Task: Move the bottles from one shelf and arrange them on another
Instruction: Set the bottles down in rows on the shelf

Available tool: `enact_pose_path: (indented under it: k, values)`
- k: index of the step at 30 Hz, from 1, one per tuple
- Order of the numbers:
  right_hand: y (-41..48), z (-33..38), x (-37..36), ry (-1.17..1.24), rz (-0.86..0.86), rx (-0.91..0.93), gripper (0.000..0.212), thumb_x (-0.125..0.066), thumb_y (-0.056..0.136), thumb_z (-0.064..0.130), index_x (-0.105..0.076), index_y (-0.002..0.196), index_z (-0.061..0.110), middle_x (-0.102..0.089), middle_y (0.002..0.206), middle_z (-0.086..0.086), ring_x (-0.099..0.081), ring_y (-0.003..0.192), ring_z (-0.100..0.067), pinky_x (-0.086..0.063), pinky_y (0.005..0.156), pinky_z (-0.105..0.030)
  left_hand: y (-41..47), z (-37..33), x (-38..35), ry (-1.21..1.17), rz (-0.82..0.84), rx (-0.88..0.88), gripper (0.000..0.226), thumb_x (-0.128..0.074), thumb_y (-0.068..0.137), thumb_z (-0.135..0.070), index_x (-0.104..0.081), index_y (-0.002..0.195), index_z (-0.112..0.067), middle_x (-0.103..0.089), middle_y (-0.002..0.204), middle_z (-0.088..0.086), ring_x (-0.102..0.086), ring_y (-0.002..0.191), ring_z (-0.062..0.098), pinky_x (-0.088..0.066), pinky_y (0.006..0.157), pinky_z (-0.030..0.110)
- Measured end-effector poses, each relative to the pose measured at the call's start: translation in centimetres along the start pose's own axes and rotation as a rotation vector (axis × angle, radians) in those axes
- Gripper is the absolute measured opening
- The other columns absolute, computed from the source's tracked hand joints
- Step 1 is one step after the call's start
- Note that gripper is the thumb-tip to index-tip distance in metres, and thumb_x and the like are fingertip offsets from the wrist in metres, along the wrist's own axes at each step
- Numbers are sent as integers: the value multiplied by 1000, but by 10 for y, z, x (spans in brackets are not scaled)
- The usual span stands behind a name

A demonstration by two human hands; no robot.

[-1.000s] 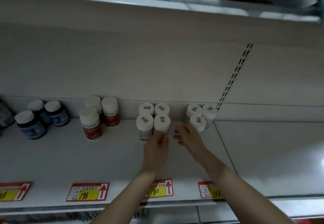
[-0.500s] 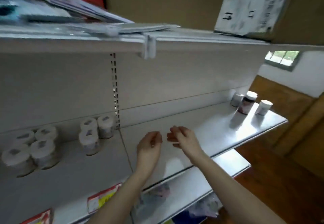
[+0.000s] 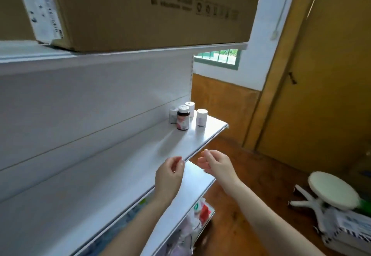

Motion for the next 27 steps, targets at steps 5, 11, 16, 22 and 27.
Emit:
enact_pose_path:
  k: [5,11,16,22,27]
  values:
    - [53,-28,39,-42,-56,-13,19,-44,95,30,-57,84,23,-67,88,-2,-66,86,-17,-55,82,-35,51,1,-60,-20,74,8,22,-52,90,-18,-62,107,-7,-66,98,5,-61,94,18,-39,71,15]
    - [150,-40,59,-37,-41,-22,21,-44,95,29,-57,79,25,-66,87,-4,-66,89,-22,-55,83,-37,139,24,-105,-21,61,113,22,-53,88,-14,-61,106,-5,-67,99,10,-61,95,23,-40,80,24]
    - [219,-48,51,-36,57,-46,19,-44,95,30,-58,93,18,-65,94,-3,-65,81,-10,-53,87,-39,201,40,-115,73,-57,199,26,-55,87,-15,-60,110,-4,-66,110,14,-60,103,28,-43,86,28]
    - [287,-55,24,-93,194,-33,30,-49,93,25,-53,119,11,-59,121,-9,-57,112,-21,-47,96,-36,254,56,-122,168,-114,297,26,-49,87,-6,-57,111,1,-63,116,19,-58,107,30,-39,81,26]
    - [319,-62,-10,-118,333,-43,47,-53,90,19,-39,135,11,-52,130,-5,-48,123,-18,-42,104,-36,282,74,-135,112,-128,407,36,-45,83,5,-53,117,-2,-61,121,17,-56,114,30,-41,89,29]
Point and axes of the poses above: each hand's wrist, its own y-axis towards the middle knuckle, its own x-axis out of the back of the hand, z = x × y, the point moved 2 cm from there along y, towards the middle knuckle
